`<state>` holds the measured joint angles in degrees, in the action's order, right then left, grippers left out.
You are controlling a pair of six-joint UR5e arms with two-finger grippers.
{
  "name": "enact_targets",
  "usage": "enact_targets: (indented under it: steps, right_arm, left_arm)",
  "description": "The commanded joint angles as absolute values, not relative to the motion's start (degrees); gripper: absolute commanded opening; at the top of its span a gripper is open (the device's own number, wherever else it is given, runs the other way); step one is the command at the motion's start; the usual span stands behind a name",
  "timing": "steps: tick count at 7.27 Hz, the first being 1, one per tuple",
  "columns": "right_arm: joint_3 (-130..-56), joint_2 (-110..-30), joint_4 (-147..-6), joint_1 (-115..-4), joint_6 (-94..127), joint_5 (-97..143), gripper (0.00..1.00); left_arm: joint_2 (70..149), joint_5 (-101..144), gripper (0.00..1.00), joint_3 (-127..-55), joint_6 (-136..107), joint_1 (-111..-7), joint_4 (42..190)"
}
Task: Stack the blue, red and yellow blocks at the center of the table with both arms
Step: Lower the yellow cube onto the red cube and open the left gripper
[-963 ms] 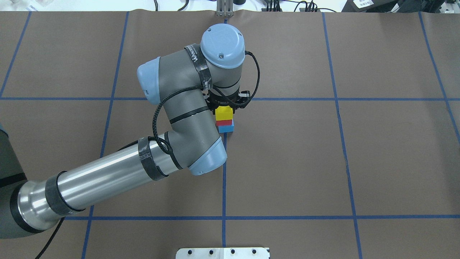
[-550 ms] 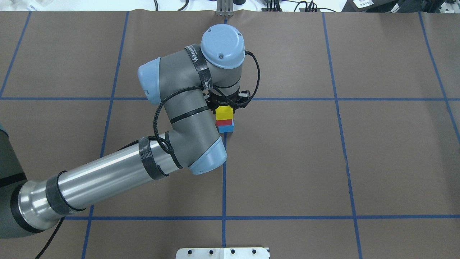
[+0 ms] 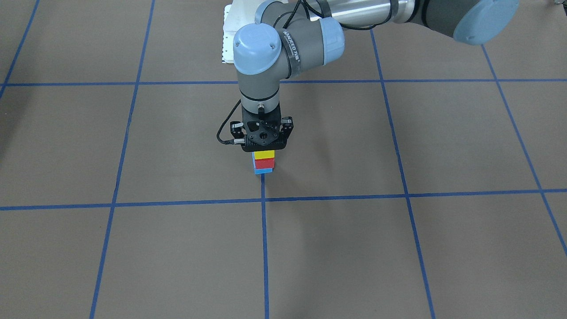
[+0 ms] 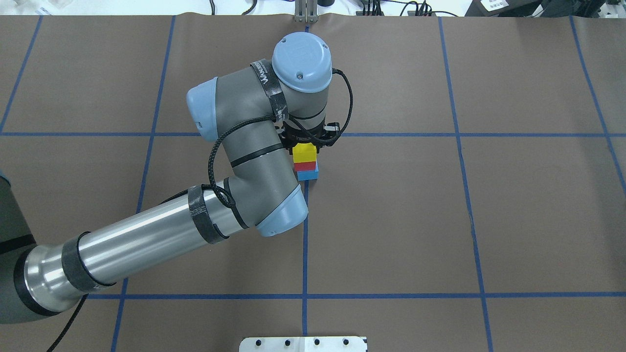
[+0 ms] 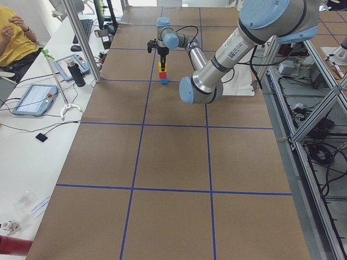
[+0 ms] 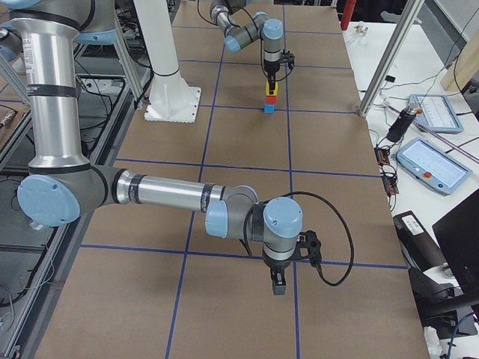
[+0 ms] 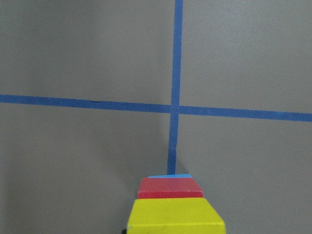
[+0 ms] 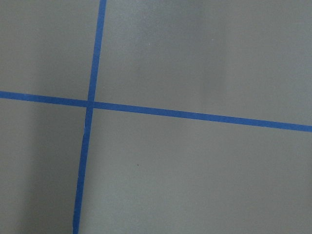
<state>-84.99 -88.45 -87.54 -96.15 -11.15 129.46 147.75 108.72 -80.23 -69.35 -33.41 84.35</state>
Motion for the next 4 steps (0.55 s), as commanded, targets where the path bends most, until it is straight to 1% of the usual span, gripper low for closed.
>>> enact_targets:
  steps: [1,3,4]
  right_arm:
    - [-85.0,-88.4,-87.5,-96.2,-11.2,129.5,1.0]
    - [-85.0,-88.4,-87.5,-96.2,-11.2,129.5,1.0]
    - [-85.0,-88.4,-87.5,-96.2,-11.2,129.5,0.99]
  left_arm:
    - [147.7,108.7,0.52,-80.2,-67.9,-33.5,84.4]
    - [147.7,108.7,0.78,-80.0,-66.9,-33.5,84.4]
    - [147.6,108.7,0.95,-80.0,-66.9,-33.4,84.4]
